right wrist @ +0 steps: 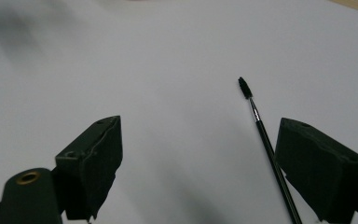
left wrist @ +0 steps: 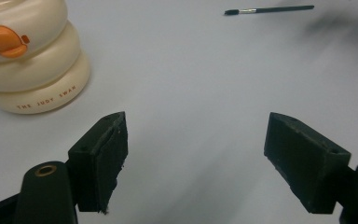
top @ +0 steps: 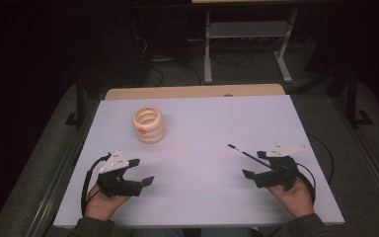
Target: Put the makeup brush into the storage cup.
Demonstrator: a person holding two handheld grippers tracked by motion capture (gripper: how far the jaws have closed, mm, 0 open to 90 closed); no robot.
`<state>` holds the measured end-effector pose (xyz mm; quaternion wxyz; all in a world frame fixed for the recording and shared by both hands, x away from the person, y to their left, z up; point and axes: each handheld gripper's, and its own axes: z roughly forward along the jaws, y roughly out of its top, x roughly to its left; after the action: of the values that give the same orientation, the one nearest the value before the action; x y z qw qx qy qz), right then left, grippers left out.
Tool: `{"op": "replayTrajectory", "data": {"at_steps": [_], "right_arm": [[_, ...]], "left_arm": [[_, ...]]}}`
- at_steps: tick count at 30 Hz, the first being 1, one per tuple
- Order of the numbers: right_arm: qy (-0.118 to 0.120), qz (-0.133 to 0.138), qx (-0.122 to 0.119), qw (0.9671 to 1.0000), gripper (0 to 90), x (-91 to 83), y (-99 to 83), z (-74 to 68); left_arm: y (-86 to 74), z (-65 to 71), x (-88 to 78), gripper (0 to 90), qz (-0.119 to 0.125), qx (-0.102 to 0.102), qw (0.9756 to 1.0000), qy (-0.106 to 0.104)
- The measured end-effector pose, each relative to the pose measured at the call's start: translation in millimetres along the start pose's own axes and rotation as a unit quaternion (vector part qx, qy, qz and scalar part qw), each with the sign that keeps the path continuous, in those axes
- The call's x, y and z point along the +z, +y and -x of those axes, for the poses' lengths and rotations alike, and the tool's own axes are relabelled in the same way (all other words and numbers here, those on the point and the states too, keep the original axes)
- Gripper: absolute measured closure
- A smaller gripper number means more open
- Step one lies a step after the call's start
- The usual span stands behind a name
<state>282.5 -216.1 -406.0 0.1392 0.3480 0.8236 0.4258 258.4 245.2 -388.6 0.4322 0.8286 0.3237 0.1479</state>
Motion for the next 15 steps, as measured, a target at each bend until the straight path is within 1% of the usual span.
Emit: {"op": "replayTrajectory", "data": {"at_steps": [4,5,9,15], "right_arm": [[-0.001,0.002,0.001,1.0,14.3,-2.1,0.7,2.0],[0.0,-0.004,0.006,1.0,14.4,-2.7,0.7,2.7],[-0.003,-0.016,0.004,0.9999,14.4,-2.5,1.2,2.6],[-0.003,-0.023,0.001,0.9997,14.5,-3.9,3.5,4.2]], "left_arm": [[0.2,0.4,-0.3,21.2,-0.001,0.001,1.0,0.001],[0.2,0.4,-0.3,21.2,-0.001,0.002,1.0,0.001],[0.5,0.8,-0.3,21.3,-0.002,0.004,1.0,0.001],[0.1,0.5,-0.9,21.5,-0.002,0.0,1.0,0.001]]}}
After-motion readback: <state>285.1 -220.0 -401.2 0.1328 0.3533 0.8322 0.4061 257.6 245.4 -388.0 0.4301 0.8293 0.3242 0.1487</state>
